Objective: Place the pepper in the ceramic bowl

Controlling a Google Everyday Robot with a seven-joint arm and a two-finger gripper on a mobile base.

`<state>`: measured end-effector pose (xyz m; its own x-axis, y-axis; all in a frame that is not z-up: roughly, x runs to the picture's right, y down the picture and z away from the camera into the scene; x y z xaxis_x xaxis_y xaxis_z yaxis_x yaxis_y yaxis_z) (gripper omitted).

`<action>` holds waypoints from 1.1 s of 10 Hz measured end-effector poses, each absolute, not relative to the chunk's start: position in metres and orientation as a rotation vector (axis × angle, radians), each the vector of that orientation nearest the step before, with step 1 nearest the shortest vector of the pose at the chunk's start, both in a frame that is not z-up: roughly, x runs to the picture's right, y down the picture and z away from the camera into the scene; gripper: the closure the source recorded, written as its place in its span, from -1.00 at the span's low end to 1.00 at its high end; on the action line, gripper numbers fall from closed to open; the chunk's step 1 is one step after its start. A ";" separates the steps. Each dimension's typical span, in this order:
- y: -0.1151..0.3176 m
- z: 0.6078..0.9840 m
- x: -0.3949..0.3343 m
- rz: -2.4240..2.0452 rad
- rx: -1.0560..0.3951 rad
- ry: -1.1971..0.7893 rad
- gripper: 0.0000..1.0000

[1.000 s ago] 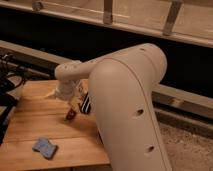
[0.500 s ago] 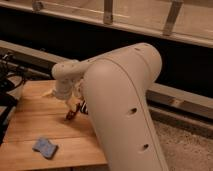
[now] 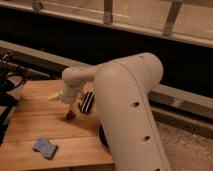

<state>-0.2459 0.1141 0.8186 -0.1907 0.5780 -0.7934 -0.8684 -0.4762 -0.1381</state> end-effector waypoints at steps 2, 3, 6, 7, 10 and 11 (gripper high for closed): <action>0.122 0.829 -0.242 1.858 -1.038 0.443 -0.99; 0.123 0.832 -0.241 1.862 -1.038 0.448 -0.99; 0.138 0.847 -0.241 1.865 -0.988 0.521 -0.99; 0.143 0.853 -0.235 1.872 -0.973 0.550 -0.99; 0.151 0.864 -0.223 1.934 -0.995 0.592 -0.99; 0.150 0.868 -0.216 1.962 -1.000 0.590 -0.99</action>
